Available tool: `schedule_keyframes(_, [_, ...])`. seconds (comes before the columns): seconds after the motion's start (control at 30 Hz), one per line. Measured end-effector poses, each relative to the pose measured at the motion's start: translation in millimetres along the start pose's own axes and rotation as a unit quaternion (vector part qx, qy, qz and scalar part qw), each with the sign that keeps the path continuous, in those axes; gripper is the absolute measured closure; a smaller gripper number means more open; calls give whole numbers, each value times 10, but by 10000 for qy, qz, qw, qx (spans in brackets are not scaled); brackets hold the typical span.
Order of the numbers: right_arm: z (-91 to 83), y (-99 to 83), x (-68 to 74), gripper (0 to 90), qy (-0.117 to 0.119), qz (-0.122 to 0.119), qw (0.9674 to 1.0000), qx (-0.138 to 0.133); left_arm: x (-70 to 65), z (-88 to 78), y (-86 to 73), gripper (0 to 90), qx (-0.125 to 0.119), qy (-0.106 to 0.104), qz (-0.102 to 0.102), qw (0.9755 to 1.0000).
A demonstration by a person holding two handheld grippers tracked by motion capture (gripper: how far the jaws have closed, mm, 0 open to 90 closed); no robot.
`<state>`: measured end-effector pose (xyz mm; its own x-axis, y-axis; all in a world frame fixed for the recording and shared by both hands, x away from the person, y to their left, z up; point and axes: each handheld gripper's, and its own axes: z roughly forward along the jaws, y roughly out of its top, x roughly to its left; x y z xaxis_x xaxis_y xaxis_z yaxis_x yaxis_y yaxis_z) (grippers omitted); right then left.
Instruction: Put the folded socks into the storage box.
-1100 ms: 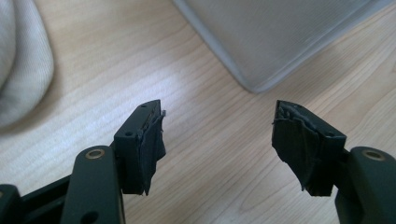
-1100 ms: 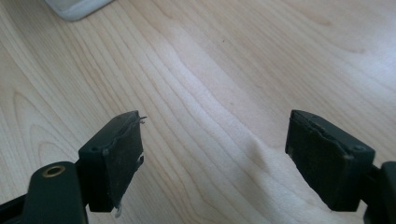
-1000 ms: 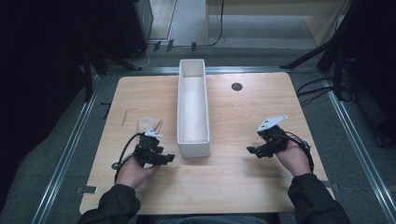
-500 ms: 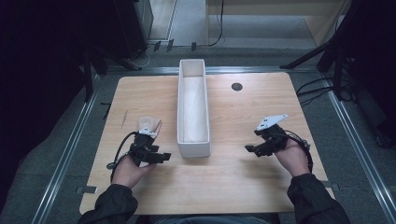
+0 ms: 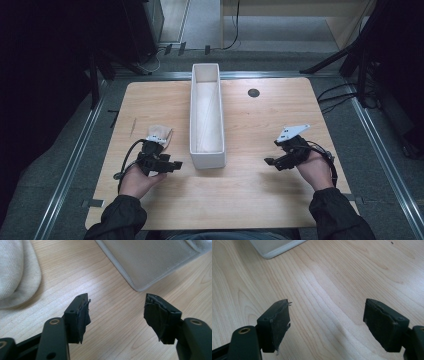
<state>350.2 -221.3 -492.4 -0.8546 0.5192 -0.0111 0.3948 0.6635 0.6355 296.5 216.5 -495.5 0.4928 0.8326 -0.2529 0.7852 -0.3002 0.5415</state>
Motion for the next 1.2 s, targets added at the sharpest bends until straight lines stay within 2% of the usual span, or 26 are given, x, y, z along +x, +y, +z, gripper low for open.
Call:
schedule_keyframes(0.13, [12, -5, 9, 208, -41, -97, 9999, 45, 16, -20, -3, 357, -35, -8, -26, 10000])
schedule_keyframes(0.5, [17, -11, 7, 197, -55, -119, 9999, 75, 64, -20, -16, 345, 24, 2, -162, 9999])
schedule_keyframes(0.6, [23, -15, 10, 195, -48, -117, 9999, 93, 58, -78, -20, 350, -182, -26, -165, 9997])
schedule_keyframes(0.73, [35, -18, 14, 195, -41, -136, 9998, 157, 61, -68, -31, 341, -98, 45, -121, 9999])
schedule_keyframes(0.87, [25, -12, 19, 191, -112, -185, 9997, 67, 87, -106, -40, 332, -137, 31, -185, 9997])
schedule_keyframes(1.0, [27, -17, 15, 191, -128, -175, 9997, 108, 124, -127, -50, 336, -103, 34, -226, 9997])
schedule_keyframes(1.13, [33, -21, 16, 190, -122, -197, 9996, 129, 149, -147, -52, 333, -81, 99, -301, 9995])
schedule_keyframes(1.2, [40, -22, 14, 190, -116, -178, 9997, 138, 135, -182, -20, 317, 1, 239, -295, 9993])
